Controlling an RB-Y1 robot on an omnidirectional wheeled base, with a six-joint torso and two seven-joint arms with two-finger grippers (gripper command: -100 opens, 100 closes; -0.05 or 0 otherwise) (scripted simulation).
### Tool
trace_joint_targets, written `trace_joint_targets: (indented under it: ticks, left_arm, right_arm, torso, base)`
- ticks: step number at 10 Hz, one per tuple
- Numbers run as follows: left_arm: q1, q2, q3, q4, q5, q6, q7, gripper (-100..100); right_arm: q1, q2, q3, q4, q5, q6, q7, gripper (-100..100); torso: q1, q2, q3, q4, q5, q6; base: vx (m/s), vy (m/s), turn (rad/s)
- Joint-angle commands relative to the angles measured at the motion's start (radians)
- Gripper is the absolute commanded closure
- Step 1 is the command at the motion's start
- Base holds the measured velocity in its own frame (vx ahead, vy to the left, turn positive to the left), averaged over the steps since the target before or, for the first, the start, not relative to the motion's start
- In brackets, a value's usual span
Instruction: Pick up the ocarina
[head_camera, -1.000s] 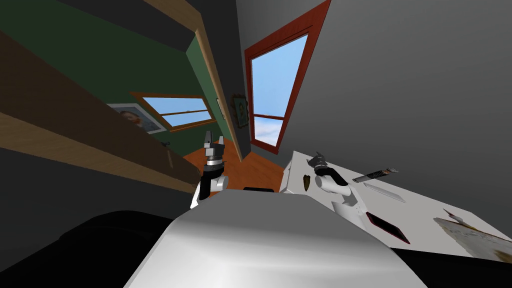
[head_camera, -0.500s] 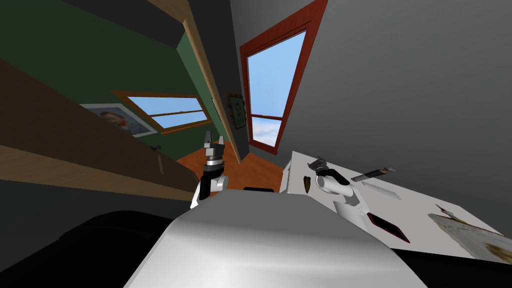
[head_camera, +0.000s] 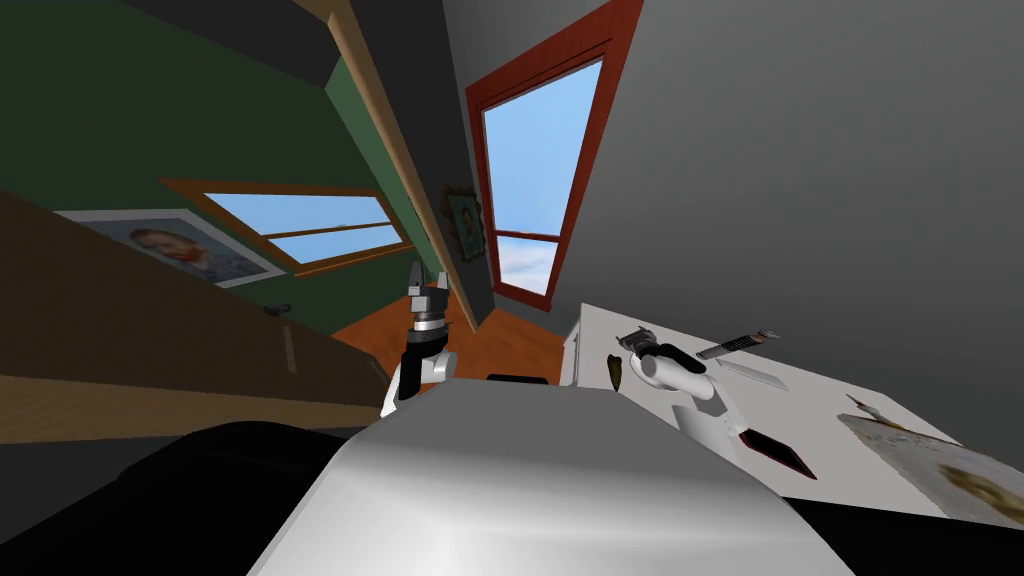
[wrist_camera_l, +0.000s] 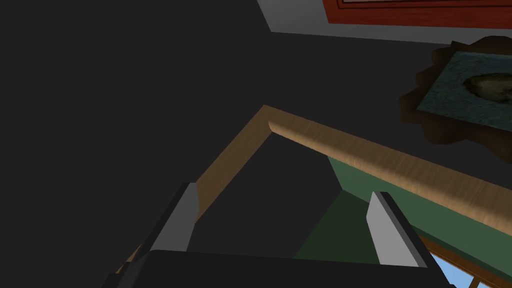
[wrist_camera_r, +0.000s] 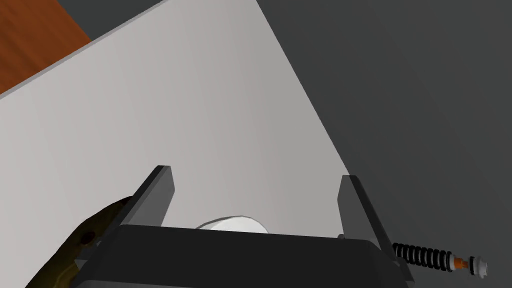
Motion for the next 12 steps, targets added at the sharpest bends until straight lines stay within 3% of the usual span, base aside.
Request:
trace_joint_targets:
  ticks: [1,2,3,4,5,6,7,8,9,12]
  left_arm:
    - [0.000,0.000,0.000,0.000,0.000,0.000,0.000,0]
    - [0.000,0.000,0.000,0.000,0.000,0.000,0.000,0]
    - [0.000,0.000,0.000,0.000,0.000,0.000,0.000,0]
    - [0.000,0.000,0.000,0.000,0.000,0.000,0.000,0]
    - [0.000,0.000,0.000,0.000,0.000,0.000,0.000,0]
    - [0.000,0.000,0.000,0.000,0.000,0.000,0.000,0]
    - [0.000,0.000,0.000,0.000,0.000,0.000,0.000,0]
    - [0.000,0.000,0.000,0.000,0.000,0.000,0.000,0]
    - [0.000,0.000,0.000,0.000,0.000,0.000,0.000,0]
    - [0.000,0.000,0.000,0.000,0.000,0.000,0.000,0]
  right_arm:
    - [-0.008,-0.001,-0.008,0.023,-0.012,0.038,-0.023,-100]
    - [-0.014,-0.005,-0.024,0.065,-0.045,0.072,-0.060,-100]
    - [-0.014,-0.005,-0.024,0.065,-0.045,0.085,-0.060,-100]
    - [-0.019,-0.009,-0.039,0.107,-0.078,0.113,-0.097,-100]
    - [-0.019,-0.009,-0.039,0.107,-0.078,0.131,-0.097,-100]
    - [-0.024,-0.014,-0.053,0.148,-0.110,0.163,-0.134,-100]
    - [-0.024,-0.014,-0.053,0.148,-0.110,0.175,-0.134,-100]
    - [-0.028,-0.017,-0.066,0.188,-0.143,0.209,-0.169,-100]
    - [-0.028,-0.017,-0.066,0.188,-0.143,0.218,-0.169,-100]
    - [-0.035,-0.024,-0.089,0.264,-0.206,0.294,-0.237,-100]
  torso:
    - [0.000,0.000,0.000,0.000,0.000,0.000]
    - [0.000,0.001,0.000,0.000,0.000,-0.001]
    - [0.000,0.001,0.001,0.000,0.000,0.000]
    - [0.000,0.002,0.001,0.000,0.000,-0.001]
    - [-0.001,0.001,0.001,0.000,0.000,0.000]
    - [-0.001,0.002,0.001,0.000,0.000,-0.001]
    - [0.000,0.001,0.001,0.000,0.000,0.000]
    - [0.000,0.002,0.001,0.000,0.000,-0.001]
    - [0.000,0.001,0.001,0.000,0.000,0.000]
    - [-0.001,0.002,0.001,0.000,0.000,-0.001]
  base:
    - [0.099,0.027,-0.076]
    - [0.087,0.025,-0.143]
    - [0.073,0.027,-0.067]
    - [0.104,0.014,-0.154]
    - [0.090,0.020,-0.076]
    - [0.094,0.028,-0.123]
    - [0.082,0.031,-0.079]
    - [0.094,0.030,-0.168]
    - [0.077,0.024,-0.075]
    - [0.089,0.017,-0.112]
